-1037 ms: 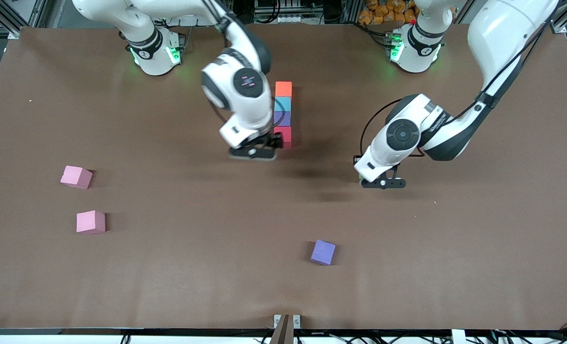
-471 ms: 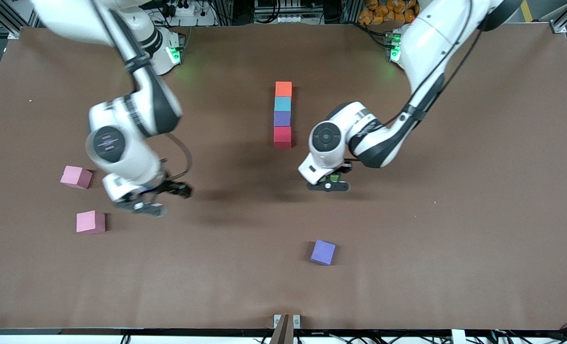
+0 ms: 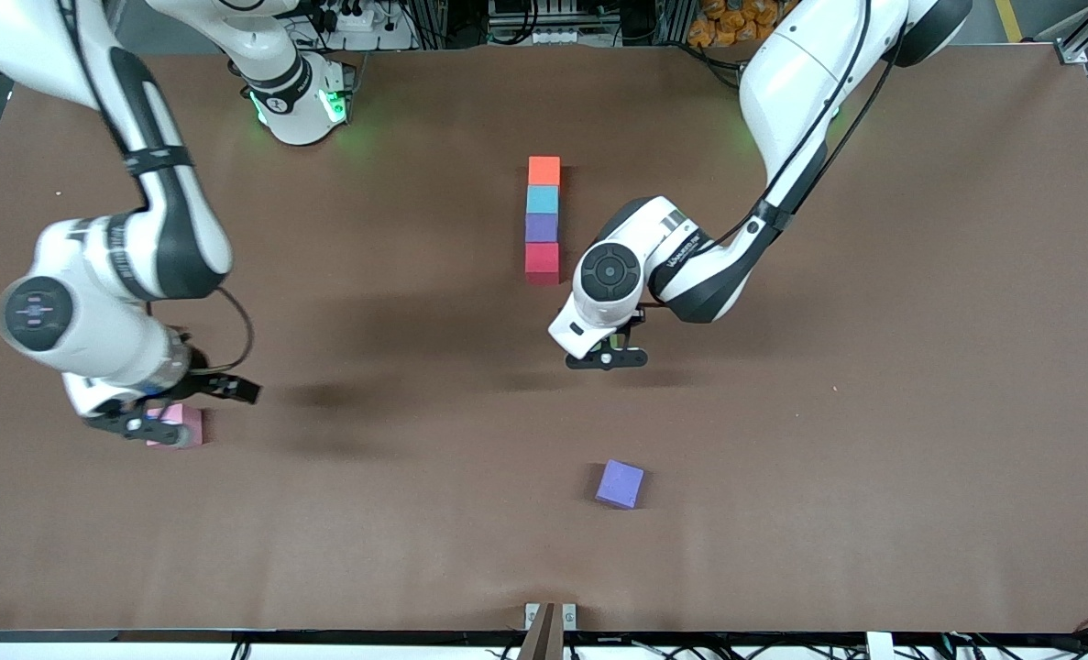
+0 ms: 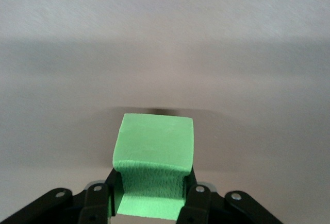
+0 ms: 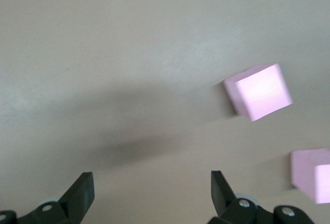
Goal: Arrange blocks into number 1
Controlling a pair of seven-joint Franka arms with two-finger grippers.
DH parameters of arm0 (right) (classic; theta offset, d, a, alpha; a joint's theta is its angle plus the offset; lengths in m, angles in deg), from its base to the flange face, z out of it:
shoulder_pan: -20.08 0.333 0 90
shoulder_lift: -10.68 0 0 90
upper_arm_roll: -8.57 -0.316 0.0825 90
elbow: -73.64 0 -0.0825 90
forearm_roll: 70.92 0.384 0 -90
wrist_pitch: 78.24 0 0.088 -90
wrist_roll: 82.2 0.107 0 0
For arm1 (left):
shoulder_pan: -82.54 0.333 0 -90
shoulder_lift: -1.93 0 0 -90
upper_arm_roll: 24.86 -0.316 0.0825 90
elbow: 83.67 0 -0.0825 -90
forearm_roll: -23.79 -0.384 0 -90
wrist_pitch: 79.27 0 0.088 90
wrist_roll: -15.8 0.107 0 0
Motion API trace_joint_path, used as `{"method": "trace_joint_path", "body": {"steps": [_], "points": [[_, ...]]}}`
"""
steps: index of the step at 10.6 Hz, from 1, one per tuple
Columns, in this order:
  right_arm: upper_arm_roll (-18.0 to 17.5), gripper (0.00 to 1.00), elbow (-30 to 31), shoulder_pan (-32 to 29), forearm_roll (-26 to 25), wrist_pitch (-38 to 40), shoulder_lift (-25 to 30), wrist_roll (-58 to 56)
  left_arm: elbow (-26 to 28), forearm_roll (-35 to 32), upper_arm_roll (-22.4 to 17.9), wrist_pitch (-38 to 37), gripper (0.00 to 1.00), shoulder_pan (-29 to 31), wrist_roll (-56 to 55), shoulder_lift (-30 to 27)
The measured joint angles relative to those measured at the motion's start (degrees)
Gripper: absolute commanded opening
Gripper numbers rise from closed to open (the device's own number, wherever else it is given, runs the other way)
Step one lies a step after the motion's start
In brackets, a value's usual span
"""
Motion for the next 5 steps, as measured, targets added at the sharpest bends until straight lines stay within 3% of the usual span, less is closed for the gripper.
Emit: {"method": "trace_joint_path", "body": {"steps": [5], "points": [[-0.01,1.00,-16.50,-4.24,-0.08,15.65,1.13,-3.89,-2.89,4.71,-0.01,0.02,0.00,-3.87,-0.60,1.77]]}}
